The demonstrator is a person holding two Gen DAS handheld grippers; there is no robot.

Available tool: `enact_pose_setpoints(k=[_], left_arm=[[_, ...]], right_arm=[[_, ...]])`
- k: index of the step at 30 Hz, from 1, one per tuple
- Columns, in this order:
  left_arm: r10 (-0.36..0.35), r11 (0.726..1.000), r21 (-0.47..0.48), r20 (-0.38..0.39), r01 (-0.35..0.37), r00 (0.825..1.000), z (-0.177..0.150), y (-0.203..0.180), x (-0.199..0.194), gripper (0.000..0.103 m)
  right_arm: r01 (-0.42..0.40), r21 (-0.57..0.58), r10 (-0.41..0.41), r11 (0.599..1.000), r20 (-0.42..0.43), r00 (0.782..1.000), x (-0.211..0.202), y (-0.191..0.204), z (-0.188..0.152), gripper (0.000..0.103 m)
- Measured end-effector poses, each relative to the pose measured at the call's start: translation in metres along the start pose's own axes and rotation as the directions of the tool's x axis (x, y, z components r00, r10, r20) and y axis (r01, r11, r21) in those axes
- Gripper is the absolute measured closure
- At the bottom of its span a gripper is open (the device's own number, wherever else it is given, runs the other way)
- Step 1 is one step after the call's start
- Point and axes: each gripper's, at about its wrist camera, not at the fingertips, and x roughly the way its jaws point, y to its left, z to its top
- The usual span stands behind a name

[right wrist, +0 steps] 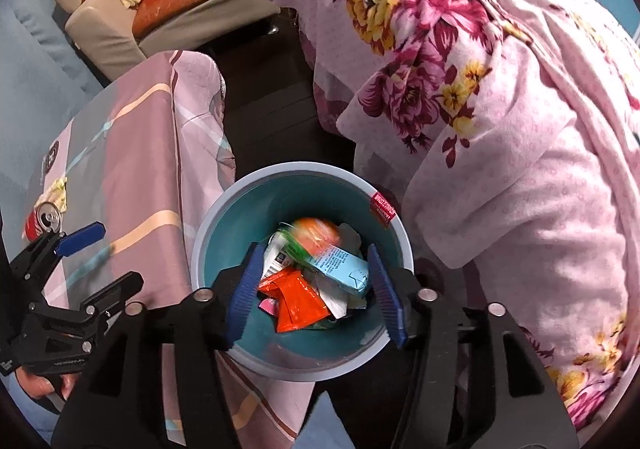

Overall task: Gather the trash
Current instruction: 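Carry the milk carton and paper bowl over the teal bin and open both tools, then move both open tools back toward the red cola can and yellow tissue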

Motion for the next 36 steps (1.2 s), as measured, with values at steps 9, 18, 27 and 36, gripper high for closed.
enact_pose_setpoints(k=[9,18,27,36], left_arm=[[0.044,0.998,-0.045,0.022,-0.043,0.999,-0.023,0.039,-0.027,0.015],[0.141,0.977,-0.167,0.052,-0.131,0.989,-0.069,0.125,-0.079,0.015],[0.242,0.935,-0.281,0.060,-0.216,0.969,-0.132,0.217,-0.130,0.015],[0.278,0.912,-0.320,0.021,-0.257,0.960,-0.180,0.291,-0.147,0.015]], right_arm=[[0.006,-0.133,-0.006,0.991,-0.001,1.000,-0.008,0.046,0.003,0.040],[-0.018,-0.392,0.019,0.920,0.000,1.000,-0.014,0.154,0.008,0.038],[-0.076,-0.662,0.066,0.746,-0.040,0.997,-0.010,0.295,0.002,0.036],[-0.127,-0.823,0.087,0.554,-0.095,0.992,0.005,0.401,-0.010,0.035]])
